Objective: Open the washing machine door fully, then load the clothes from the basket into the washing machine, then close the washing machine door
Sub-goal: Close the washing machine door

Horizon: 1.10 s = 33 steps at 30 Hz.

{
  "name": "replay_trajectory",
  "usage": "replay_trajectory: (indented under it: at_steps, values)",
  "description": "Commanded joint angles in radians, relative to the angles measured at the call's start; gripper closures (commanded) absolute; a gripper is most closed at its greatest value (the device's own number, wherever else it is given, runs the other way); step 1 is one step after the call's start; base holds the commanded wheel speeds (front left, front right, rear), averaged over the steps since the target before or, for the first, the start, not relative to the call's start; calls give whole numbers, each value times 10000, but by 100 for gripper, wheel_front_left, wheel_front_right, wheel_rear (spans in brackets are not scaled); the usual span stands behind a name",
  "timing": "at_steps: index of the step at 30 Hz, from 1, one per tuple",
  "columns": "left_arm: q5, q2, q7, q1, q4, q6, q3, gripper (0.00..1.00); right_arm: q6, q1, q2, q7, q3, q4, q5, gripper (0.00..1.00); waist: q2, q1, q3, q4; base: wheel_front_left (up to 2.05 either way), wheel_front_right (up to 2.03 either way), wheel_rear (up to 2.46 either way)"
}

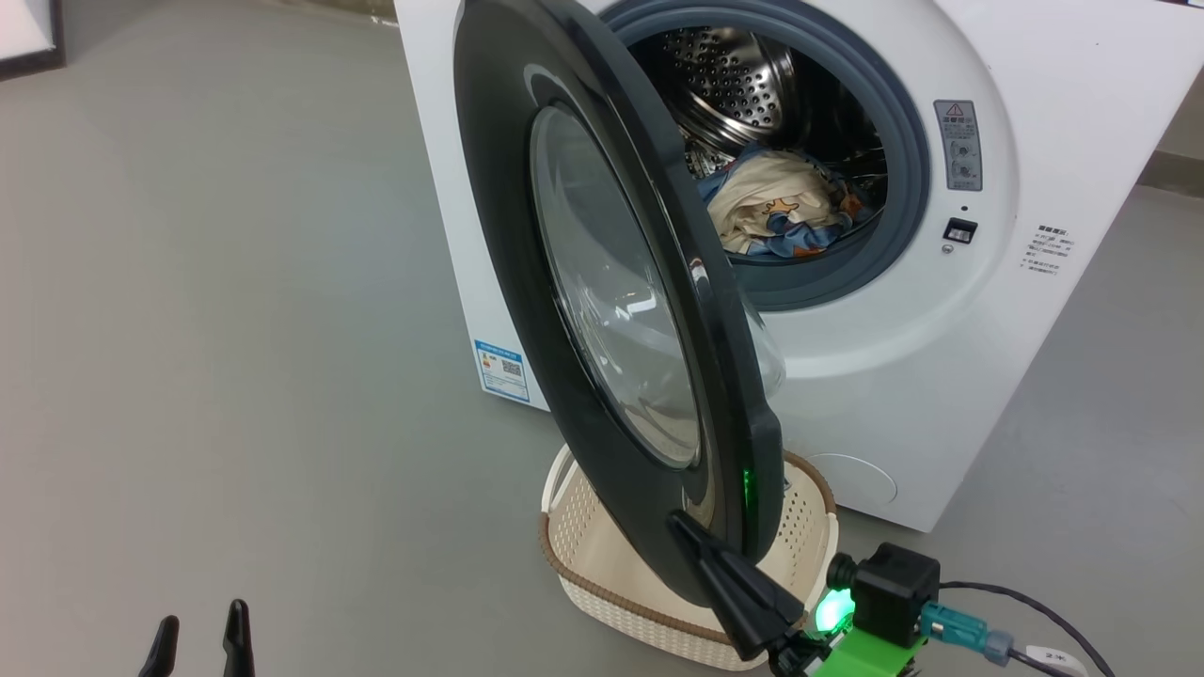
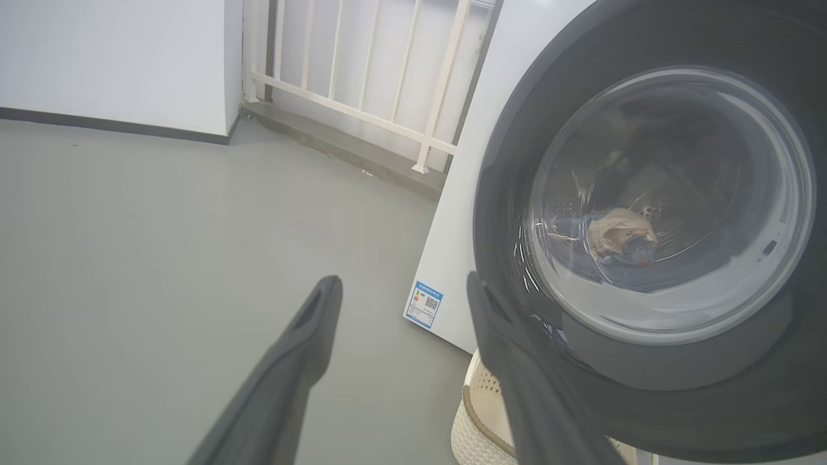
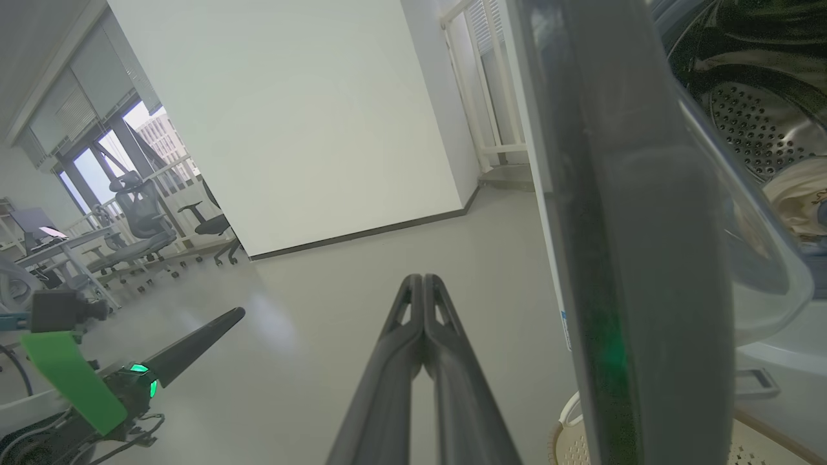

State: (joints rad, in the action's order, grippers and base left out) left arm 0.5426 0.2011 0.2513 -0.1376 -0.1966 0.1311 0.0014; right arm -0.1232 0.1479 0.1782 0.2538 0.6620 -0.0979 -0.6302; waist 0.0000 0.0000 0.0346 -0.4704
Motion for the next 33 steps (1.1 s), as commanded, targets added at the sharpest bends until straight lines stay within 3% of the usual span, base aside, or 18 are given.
replay_trajectory:
  at_steps: [1,17,33]
  values:
    - [-82,90,105,510,236,-4,311,0,-75,372,-110,80,21,156,-94,100,0,0,-24,-24,0,0,0]
    - [-97,-125,105,726,356,-4,208,0,-75,634,-277,80,-1056,-532,21,100,0,0,-320,194,0,0,0]
    - [-81,-398,105,1516,600,-4,-299,0,-75,2109,76,80,-2351,-1050,246,100,0,0,-1414,348,0,0,0]
